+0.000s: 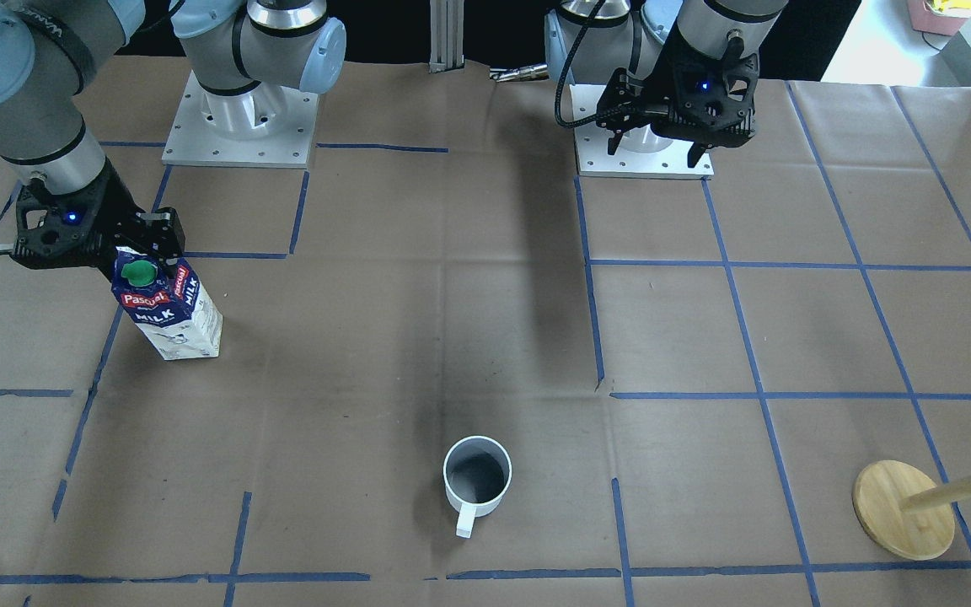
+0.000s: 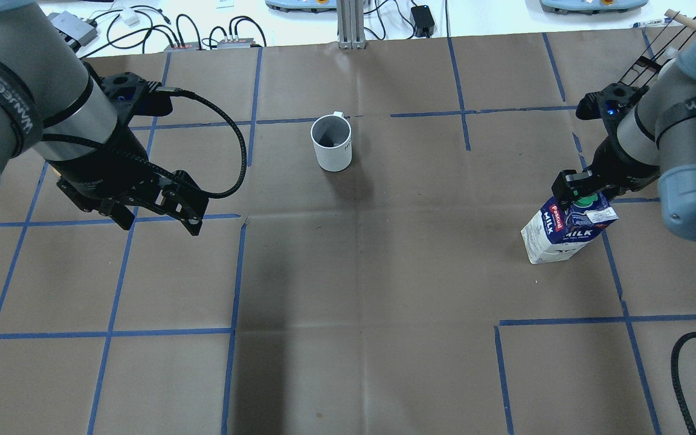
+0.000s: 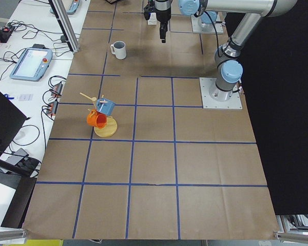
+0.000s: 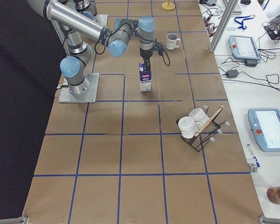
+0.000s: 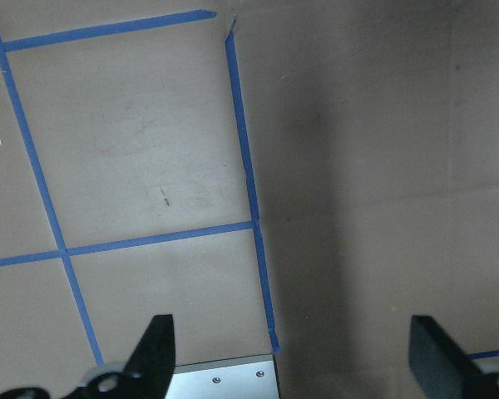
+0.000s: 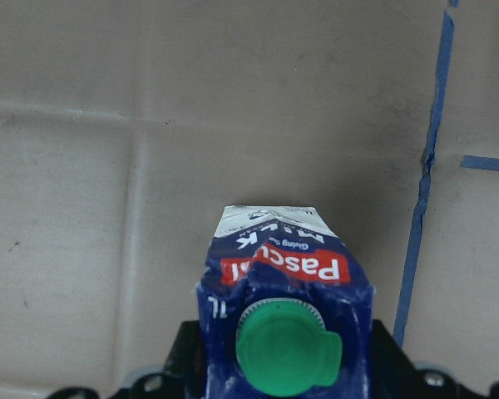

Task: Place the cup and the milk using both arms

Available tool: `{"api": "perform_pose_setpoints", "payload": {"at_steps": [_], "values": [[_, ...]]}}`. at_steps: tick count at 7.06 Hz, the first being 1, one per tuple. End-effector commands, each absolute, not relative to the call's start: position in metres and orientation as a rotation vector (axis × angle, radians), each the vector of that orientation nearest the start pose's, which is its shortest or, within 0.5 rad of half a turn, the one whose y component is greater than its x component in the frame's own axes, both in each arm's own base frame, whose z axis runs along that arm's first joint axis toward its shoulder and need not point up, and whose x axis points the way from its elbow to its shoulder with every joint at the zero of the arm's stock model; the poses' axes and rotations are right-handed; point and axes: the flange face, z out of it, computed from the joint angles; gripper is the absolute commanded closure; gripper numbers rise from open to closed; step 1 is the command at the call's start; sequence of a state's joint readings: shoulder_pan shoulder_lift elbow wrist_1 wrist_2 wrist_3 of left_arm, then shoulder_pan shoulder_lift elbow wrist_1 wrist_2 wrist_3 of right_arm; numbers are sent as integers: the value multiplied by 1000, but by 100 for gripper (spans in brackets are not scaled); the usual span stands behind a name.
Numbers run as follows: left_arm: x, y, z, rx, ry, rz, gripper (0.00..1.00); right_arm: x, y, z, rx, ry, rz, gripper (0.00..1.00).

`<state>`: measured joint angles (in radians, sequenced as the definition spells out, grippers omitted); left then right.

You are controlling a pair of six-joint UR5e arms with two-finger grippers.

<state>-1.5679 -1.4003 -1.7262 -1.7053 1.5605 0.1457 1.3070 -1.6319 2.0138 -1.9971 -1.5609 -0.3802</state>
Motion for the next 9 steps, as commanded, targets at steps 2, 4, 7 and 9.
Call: {"api": "perform_pose_setpoints", "payload": {"at_steps": [2, 4, 7, 9], "values": [[-131, -406, 477, 227, 3131, 191, 0, 14, -462, 345, -193, 3141, -68, 29], [-132, -403, 474, 227, 3132, 198, 0, 14, -462, 345, -203, 3140, -66, 58], [-132, -402, 473, 227, 3132, 200, 0, 12, -465, 354, -194, 3156, -88, 69], [-132, -401, 470, 224, 3132, 210, 0, 8, -479, 393, -187, 3184, -158, 69]]}}
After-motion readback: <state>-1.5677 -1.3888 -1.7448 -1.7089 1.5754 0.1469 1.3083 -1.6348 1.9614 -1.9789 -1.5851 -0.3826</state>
